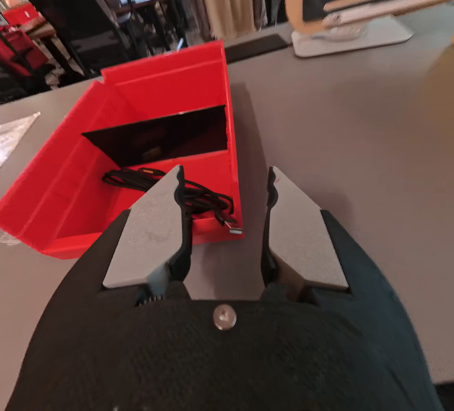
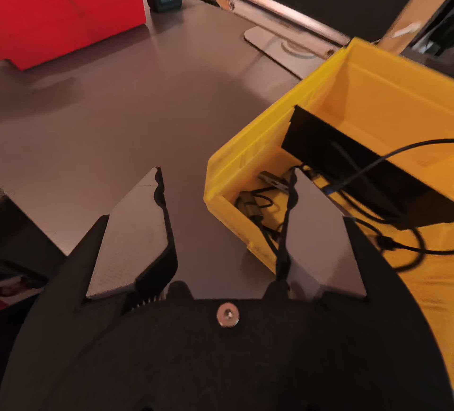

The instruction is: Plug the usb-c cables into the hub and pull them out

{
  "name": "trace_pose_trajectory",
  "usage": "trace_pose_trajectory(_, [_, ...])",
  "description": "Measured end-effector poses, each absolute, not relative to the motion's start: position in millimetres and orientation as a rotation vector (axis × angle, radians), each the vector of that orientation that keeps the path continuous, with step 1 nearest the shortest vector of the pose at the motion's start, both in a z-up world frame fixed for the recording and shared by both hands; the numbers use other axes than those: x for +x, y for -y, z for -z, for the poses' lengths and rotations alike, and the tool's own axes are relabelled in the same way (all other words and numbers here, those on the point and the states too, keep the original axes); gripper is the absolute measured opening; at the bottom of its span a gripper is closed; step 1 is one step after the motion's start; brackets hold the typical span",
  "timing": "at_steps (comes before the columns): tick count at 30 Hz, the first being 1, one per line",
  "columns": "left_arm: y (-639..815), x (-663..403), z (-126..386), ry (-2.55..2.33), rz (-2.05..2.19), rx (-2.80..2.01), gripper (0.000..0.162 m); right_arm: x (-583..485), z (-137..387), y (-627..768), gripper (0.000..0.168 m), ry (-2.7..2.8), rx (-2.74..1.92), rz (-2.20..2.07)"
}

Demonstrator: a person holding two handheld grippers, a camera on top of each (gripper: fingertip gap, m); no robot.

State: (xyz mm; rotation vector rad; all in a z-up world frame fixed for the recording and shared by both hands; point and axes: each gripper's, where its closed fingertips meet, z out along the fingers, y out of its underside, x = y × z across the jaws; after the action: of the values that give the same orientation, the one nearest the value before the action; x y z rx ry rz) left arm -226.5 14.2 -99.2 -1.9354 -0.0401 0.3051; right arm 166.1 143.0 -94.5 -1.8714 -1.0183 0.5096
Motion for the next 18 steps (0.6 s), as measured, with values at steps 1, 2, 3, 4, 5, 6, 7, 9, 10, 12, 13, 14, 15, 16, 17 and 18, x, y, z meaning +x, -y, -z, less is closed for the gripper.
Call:
trace_pose_trajectory(1, [-19.7, -229.5, 109.6, 0.047, -0.316, -1.966, 0.066, 157.9, 103.7, -146.6, 0.101, 1.015, -1.894, -0.495])
trace_pose_trajectory(2, [-23.7, -233.7, 116.5, 0.057, -0.343, -1.979, 0.063, 152.0, 111.9, -152.9, 0.100, 1.010, -1.904, -0.455])
trace_pose_trajectory(3, [-27.2, -236.6, 119.4, 0.059, -0.370, -1.970, 0.058, 149.2, 121.1, -161.1, 0.100, 1.003, -1.925, -0.397])
trace_pose_trajectory(4, [-29.4, -239.8, 119.7, 0.051, -0.418, -1.956, 0.048, 146.9, 130.6, -167.8, 0.099, 1.008, -1.951, -0.346])
trace_pose_trajectory(5, [-30.3, -243.4, 118.3, 0.012, -0.501, -1.943, 0.033, 145.0, 139.2, -173.5, 0.090, 1.023, -1.969, -0.305])
trace_pose_trajectory(6, [-32.7, -237.9, 118.5, -0.076, -0.524, -1.941, 0.015, 146.7, 147.7, -180.3, 0.073, 1.036, -1.988, -0.247])
trace_pose_trajectory(7, [-33.9, -236.3, 121.3, -0.108, -0.531, -1.960, 0.007, 147.4, 153.9, -183.8, 0.080, 1.052, -2.000, -0.218])
trace_pose_trajectory(9, [-33.4, -236.0, 122.6, -0.125, -0.484, -1.974, 0.004, 144.6, 154.8, -178.7, 0.060, 1.095, -1.989, -0.244])
trace_pose_trajectory(10, [-30.5, -238.9, 120.3, -0.129, -0.472, -1.967, 0.003, 147.2, 154.2, -176.1, 0.052, 1.121, -1.987, -0.217])
trace_pose_trajectory(12, [-22.3, -245.6, 113.1, -0.140, -0.461, -1.941, 0.003, 153.6, 152.0, -169.7, 0.039, 1.141, -1.985, -0.176])
trace_pose_trajectory(13, [-18.0, -248.7, 108.7, -0.137, -0.452, -1.927, 0.003, 157.3, 152.1, -166.4, 0.037, 1.149, -1.988, -0.167])
trace_pose_trajectory(14, [-13.8, -251.6, 104.0, -0.127, -0.435, -1.916, 0.003, 160.2, 152.2, -162.6, 0.036, 1.150, -1.999, -0.175])
trace_pose_trajectory(15, [-9.7, -254.3, 98.0, -0.118, -0.433, -1.898, 0.002, 162.8, 151.1, -159.1, 0.032, 1.135, -2.017, -0.179])
trace_pose_trajectory(16, [-5.7, -255.8, 91.8, -0.113, -0.439, -1.879, 0.002, 162.8, 149.7, -154.8, 0.028, 1.124, -2.025, -0.193])
trace_pose_trajectory(17, [-1.9, -256.1, 85.5, -0.112, -0.448, -1.859, 0.003, 159.5, 148.7, -148.7, 0.026, 1.130, -2.022, -0.213])
trace_pose_trajectory(18, [1.7, -255.8, 78.4, -0.115, -0.464, -1.834, 0.003, 153.4, 147.9, -141.4, 0.024, 1.146, -2.010, -0.225])
